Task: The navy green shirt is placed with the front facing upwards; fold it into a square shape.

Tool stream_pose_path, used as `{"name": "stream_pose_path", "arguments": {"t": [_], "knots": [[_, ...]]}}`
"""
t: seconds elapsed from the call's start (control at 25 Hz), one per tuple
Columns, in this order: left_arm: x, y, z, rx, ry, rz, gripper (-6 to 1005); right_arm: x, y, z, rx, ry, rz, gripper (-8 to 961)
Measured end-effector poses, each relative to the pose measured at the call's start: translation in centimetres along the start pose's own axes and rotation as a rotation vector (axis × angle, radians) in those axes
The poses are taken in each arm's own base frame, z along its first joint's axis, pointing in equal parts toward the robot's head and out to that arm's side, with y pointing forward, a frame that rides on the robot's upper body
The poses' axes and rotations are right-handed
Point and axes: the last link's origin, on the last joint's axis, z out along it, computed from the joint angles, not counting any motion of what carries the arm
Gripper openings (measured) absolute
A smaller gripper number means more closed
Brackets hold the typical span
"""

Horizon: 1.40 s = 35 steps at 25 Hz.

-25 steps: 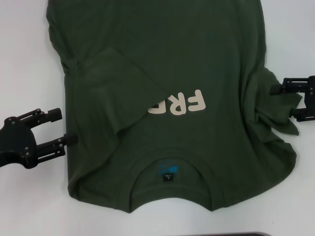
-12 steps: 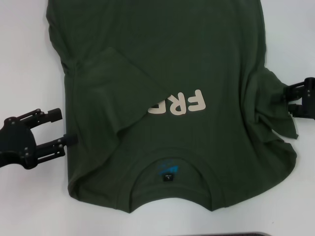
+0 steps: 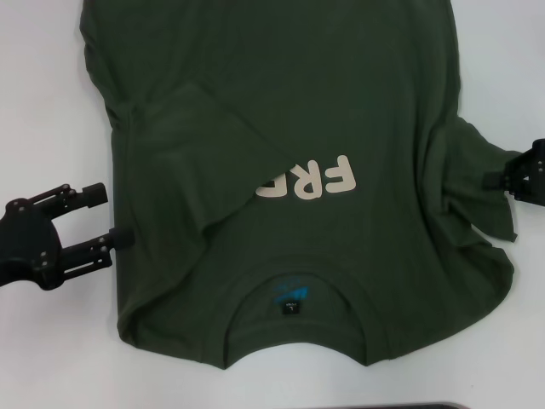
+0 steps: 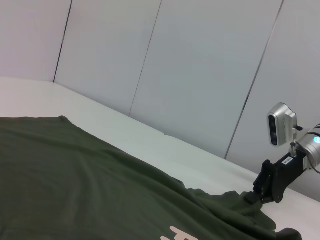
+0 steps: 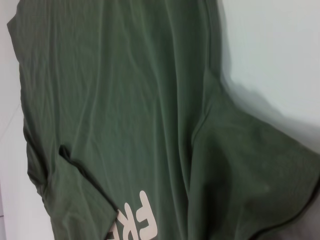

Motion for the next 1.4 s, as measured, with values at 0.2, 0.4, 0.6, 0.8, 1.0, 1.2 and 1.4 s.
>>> {"name": "stream_pose_path", "arguments": {"t": [0.2,0.4,0.6,0.8,1.0,1.2,1.4], "knots": [[-0.1,0.0,-0.1,0.002,0.0,-0.004,769,-0.3,0.0,-1.1,0.005,-0.01,-0.003,12],[-0.1,0.0,-0.2,0.005,0.001,-0.006,769,-1.1,0.2,-3.3,0.026,-0.062,0.003,12],[-0.1,0.1,-0.1,0.001,0.003,-0.011,770,-1.7,0.3,-4.8,0.031,-0.095,0.01,12],[-0.1,0.1,-0.1,-0.001,0.004,-0.013,770,-2.5,0.5,-5.9,0.03,-0.136,0.012,12],[-0.1,0.2,-0.1,-0.002,0.005,-0.023,770,-3.1,0.8,-7.0,0.026,-0.18,0.015,11],[-0.1,0.2,-0.1,-0.003,0.007,-0.024,770,-3.6,1.4,-6.9,0.016,-0.191,0.008,11],[-0.1,0.2,-0.2,0.001,0.01,-0.024,770,-3.4,2.3,-6.0,-0.007,-0.149,-0.011,11]]}}
